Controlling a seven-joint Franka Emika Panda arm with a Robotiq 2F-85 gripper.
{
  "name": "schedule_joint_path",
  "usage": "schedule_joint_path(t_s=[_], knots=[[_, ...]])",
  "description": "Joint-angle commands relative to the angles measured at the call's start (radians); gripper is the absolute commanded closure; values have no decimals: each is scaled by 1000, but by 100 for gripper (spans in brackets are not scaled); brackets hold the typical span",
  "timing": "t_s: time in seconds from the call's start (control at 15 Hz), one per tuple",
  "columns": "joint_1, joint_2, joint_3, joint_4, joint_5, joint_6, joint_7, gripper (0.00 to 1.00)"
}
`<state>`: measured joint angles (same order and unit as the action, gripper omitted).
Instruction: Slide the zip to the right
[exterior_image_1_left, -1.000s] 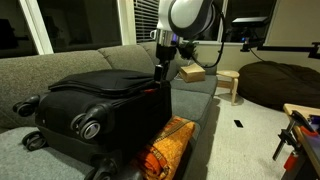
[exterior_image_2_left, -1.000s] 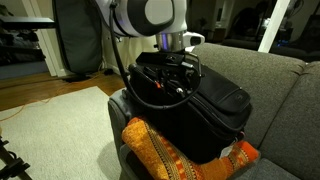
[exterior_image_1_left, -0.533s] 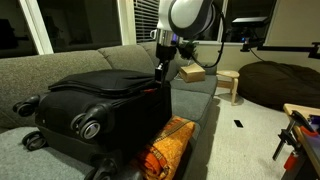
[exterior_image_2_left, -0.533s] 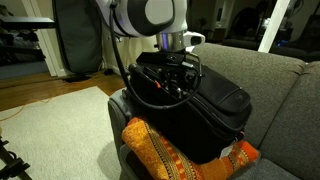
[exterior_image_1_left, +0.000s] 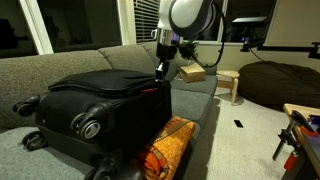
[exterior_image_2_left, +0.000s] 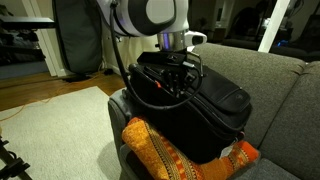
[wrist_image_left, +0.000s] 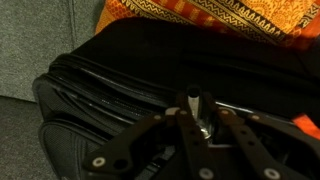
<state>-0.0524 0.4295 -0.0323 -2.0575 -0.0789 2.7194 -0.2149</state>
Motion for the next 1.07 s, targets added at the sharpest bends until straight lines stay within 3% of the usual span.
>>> schedule_joint_path(t_s=[0.0,1.0], knots=[[-11,-26,-10,-6,-6,-10,30,93],[-67,44,-18,141,68,-153,37,93]])
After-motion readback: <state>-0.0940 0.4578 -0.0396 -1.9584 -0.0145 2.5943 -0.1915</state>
